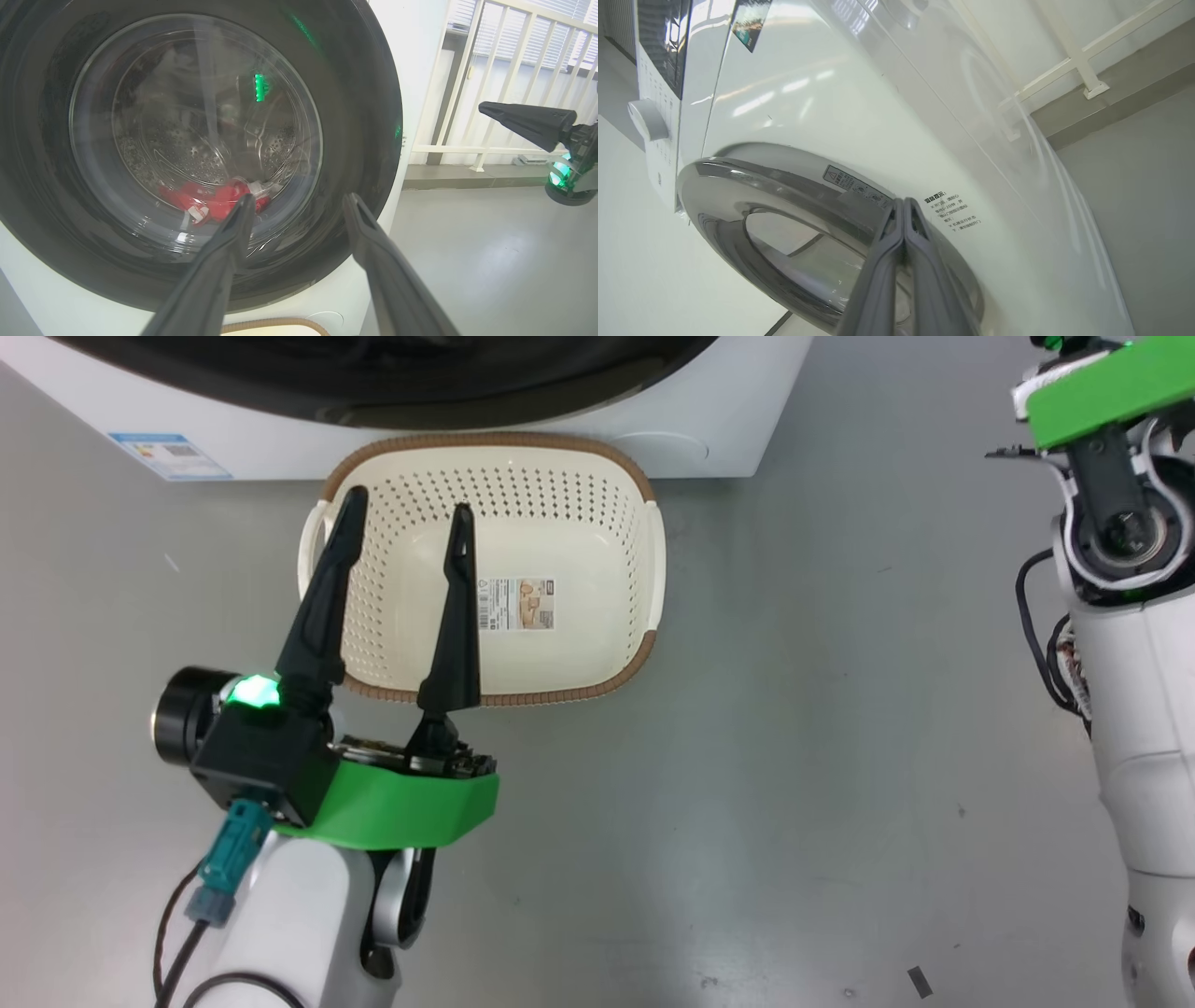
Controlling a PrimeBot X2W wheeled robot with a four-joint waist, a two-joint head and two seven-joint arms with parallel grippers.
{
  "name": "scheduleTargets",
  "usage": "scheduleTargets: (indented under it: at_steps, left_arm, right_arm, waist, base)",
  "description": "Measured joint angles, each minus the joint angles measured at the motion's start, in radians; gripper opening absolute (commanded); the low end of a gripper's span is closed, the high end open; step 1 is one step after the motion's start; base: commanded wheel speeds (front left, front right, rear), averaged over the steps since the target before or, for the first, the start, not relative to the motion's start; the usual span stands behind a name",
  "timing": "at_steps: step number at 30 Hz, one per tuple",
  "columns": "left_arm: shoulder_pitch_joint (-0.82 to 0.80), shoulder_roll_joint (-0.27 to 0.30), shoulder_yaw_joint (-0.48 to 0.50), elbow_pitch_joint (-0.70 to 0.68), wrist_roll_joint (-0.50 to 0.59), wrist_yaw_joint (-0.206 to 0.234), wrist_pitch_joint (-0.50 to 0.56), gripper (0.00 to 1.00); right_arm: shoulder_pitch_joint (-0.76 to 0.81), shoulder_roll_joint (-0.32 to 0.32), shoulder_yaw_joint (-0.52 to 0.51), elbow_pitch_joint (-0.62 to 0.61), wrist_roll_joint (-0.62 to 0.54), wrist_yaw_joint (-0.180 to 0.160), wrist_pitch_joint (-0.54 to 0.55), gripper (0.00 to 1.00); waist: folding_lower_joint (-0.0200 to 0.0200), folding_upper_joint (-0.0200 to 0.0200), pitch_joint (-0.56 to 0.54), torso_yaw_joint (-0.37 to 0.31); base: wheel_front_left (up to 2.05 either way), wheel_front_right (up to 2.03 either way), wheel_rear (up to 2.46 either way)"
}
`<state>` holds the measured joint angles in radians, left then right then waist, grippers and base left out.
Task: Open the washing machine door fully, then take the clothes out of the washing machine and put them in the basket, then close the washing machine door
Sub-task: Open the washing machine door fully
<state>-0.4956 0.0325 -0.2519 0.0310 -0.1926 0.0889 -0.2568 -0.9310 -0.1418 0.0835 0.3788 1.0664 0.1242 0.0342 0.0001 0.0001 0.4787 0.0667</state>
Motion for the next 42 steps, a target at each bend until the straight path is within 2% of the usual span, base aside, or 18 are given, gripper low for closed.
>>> scheduleTargets:
  at_steps: [5, 24, 42]
  left_arm:
    - [0.0, 0.003, -0.003, -0.019, 0.007, 0.001, 0.0, 1.0]
    - [0.0, 0.004, -0.032, -0.034, 0.008, 0.009, 0.0, 1.0]
    - [-0.021, 0.002, -0.049, -0.041, -0.01, 0.01, 0.0, 1.0]
  right_arm:
    - [-0.034, -0.016, -0.009, 0.0, 0.107, 0.0, 0.081, 0.0]
    - [-0.176, -0.023, -0.07, 0.127, 0.289, 0.0, 0.272, 0.0]
    - [-0.288, -0.011, -0.062, 0.245, 0.294, 0.0, 0.32, 0.0]
  waist:
    - [0.0, 0.0, 0.02, 0.014]
    - [0.0, 0.0, 0.072, 0.063]
    - [0.0, 0.0, 0.111, 0.116]
  base:
    - [0.0, 0.0, 0.0]
    - [0.0, 0.0, 0.0]
    - [0.0, 0.0, 0.0]
